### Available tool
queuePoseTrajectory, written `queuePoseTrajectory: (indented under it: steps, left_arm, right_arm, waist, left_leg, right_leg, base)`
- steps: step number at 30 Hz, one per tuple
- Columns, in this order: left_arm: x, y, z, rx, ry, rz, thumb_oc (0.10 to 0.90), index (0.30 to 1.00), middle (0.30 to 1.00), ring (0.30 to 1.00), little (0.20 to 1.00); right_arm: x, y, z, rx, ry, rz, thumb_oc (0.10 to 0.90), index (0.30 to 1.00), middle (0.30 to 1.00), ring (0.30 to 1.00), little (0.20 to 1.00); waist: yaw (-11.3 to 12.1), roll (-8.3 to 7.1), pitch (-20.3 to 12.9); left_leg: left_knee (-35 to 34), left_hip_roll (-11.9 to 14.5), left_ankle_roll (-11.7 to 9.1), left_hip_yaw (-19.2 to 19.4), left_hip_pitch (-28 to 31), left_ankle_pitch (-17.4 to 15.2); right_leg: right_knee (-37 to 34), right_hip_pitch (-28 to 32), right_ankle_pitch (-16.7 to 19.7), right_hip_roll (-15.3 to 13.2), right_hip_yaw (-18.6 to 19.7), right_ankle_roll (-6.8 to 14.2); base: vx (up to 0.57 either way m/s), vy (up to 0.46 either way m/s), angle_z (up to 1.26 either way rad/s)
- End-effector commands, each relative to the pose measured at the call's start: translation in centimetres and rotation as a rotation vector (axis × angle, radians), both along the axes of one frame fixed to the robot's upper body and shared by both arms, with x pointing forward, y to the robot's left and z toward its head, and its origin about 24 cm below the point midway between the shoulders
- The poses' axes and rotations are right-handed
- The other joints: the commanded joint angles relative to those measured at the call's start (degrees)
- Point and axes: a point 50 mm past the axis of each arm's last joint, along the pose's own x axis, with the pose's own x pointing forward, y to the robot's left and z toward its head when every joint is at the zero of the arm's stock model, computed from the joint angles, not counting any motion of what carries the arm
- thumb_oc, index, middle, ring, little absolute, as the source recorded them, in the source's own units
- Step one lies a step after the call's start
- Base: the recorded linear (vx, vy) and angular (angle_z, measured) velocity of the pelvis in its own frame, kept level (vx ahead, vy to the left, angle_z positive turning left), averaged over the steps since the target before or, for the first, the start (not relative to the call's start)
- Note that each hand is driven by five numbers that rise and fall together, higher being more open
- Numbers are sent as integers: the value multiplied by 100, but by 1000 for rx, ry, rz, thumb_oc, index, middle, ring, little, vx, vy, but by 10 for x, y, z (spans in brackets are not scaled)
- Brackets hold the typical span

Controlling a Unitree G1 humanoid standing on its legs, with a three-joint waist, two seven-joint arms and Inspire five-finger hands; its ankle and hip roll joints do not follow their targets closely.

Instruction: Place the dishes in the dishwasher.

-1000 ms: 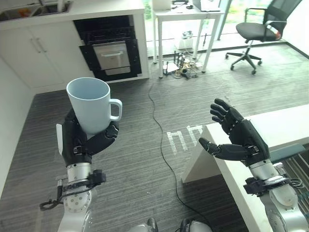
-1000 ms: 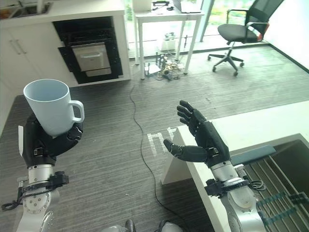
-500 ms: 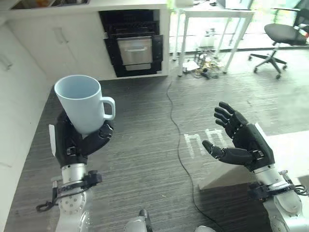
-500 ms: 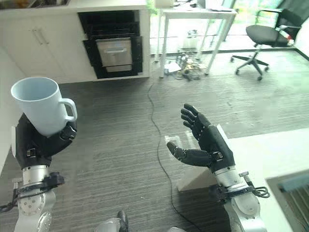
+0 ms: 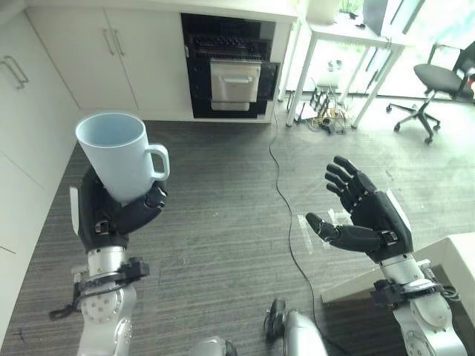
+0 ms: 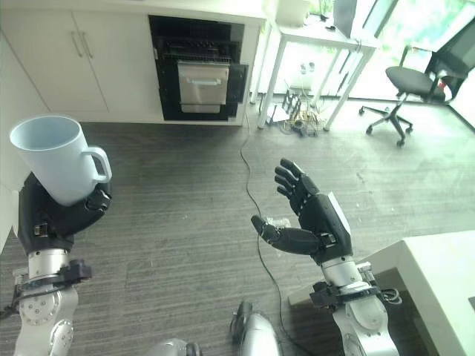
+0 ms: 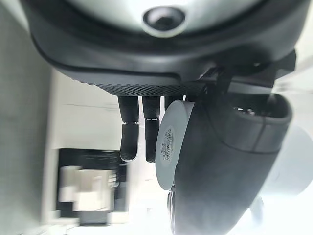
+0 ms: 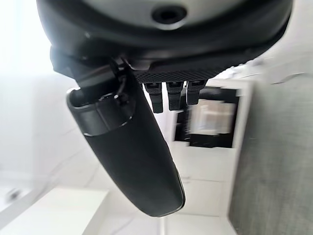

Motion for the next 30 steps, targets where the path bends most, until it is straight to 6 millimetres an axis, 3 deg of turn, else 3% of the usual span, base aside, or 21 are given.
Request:
queuePoseTrajectory:
  steps: [1,3,7,9,11,12,14,15,18,21,24,28,30]
  left_arm:
    - [-4,-20,72,160,-364,-126,400,300,300,300,300]
    - [-3,-21,72,143,-368,-144,400,300,300,300,300]
    - [-1,-27,76,127,-402,-173,400,300,300,300,300]
    - [1,-29,77,114,-413,-178,400,300,300,300,300]
    - [2,-30,76,88,-413,-183,400,300,300,300,300]
    - [0,-32,74,66,-425,-198,400,300,300,300,300]
    - [0,-33,74,67,-426,-200,400,300,300,300,300]
    - [-5,-32,71,68,-426,-189,400,300,300,300,300]
    - [-8,-26,69,46,-423,-178,400,300,300,300,300]
    - [-12,-22,67,38,-426,-171,400,300,300,300,300]
    - [-19,-19,64,42,-424,-152,400,300,300,300,300]
    - [-20,-13,61,43,-415,-124,400,300,300,300,300]
    - [-20,-9,63,48,-421,-111,400,300,300,300,300]
  right_arm:
    - [7,-2,50,35,-316,26,800,900,900,900,900]
    - [10,0,50,23,-311,23,800,900,900,900,900]
    - [15,3,55,6,-322,24,800,900,900,900,900]
    - [18,3,56,-7,-316,17,800,900,900,900,900]
    - [18,0,57,-20,-308,16,800,900,900,900,900]
    - [16,-1,55,-45,-300,24,800,900,900,900,900]
    - [16,-2,54,-48,-299,23,800,900,900,900,900]
    - [16,-5,53,-59,-289,25,800,900,900,900,900]
    - [18,-7,52,-65,-282,26,800,900,900,900,900]
    - [18,-7,50,-76,-279,23,800,900,900,900,900]
    - [13,-9,52,-84,-283,26,800,900,900,900,900]
    - [11,-14,52,-81,-275,31,800,900,900,900,900]
    - [8,-14,52,-74,-274,46,800,900,900,900,900]
  waist:
    - [-24,61,-469]
    - [-73,28,-589]
    - [-125,157,-846]
    - [-151,266,-935]
    - [-138,304,-971]
    - [-70,199,-880]
    - [-66,201,-874]
    - [48,146,-718]
    - [12,189,-654]
    - [18,366,-581]
    - [142,436,-580]
    - [164,426,-637]
    - [182,440,-705]
  left_leg:
    - [-874,90,-254,-229,788,9]
    - [-874,0,-190,-220,939,-80]
    - [-874,94,-355,-248,1351,-163]
    - [-874,259,-586,-126,1564,393]
    - [-874,352,-914,51,1864,1492]
    - [137,414,-1145,207,1328,2151]
    - [248,450,-1156,214,1233,2151]
    - [-53,262,-821,329,665,1521]
    - [-874,362,-734,630,689,1433]
    - [-874,874,-892,550,-77,1227]
    - [-874,1307,-1197,139,-713,1558]
    - [-874,1448,-1197,337,-651,1512]
    - [-874,1371,-1157,147,-644,1430]
  right_leg:
    - [-412,798,395,196,-270,327]
    - [-412,960,487,233,-329,275]
    - [-412,1239,292,327,-530,52]
    - [-412,1372,95,432,-631,-105]
    - [-412,1601,-168,530,-680,-303]
    - [-412,1929,-432,545,-582,-526]
    - [-412,1945,-449,556,-583,-544]
    - [-412,2091,-498,495,-379,-462]
    - [-412,2136,-516,553,-192,-373]
    - [-412,2244,-631,795,-37,-318]
    - [-412,2511,-906,932,117,-350]
    - [-412,2685,-1037,770,-58,-300]
    - [-412,2713,-1030,694,-72,-256]
  base:
    - [340,-310,16]
    - [369,-374,13]
    - [301,-264,8]
    - [247,-247,-9]
    - [337,-364,-23]
    - [310,-365,-29]
    - [196,-142,-59]
    - [221,0,-59]
    - [163,79,-68]
    - [115,155,-29]
    - [240,195,-33]
    - [213,238,-21]
    - [233,317,-10]
